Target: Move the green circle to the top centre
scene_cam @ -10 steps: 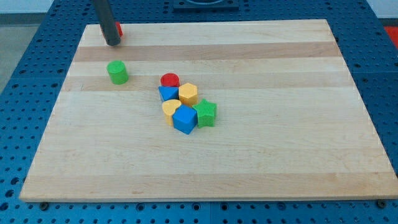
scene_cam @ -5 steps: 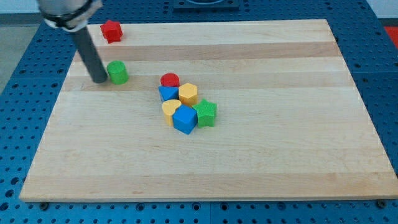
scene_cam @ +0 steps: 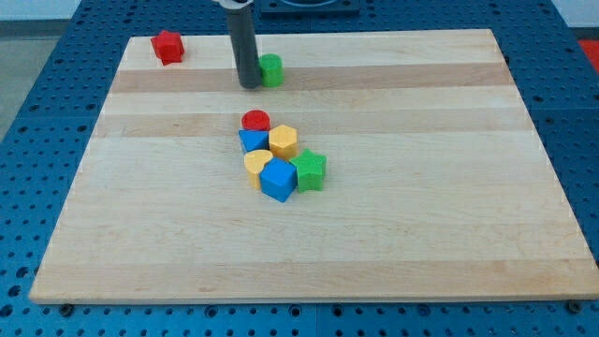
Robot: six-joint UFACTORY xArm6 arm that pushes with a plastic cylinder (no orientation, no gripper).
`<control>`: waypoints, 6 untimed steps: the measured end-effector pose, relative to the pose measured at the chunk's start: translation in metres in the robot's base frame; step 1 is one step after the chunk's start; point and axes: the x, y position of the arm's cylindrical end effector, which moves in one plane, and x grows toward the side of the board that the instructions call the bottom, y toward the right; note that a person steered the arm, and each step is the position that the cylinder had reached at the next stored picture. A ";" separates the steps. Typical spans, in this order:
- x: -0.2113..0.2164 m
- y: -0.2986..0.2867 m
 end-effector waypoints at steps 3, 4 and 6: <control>-0.048 0.056; -0.055 0.067; 0.001 0.088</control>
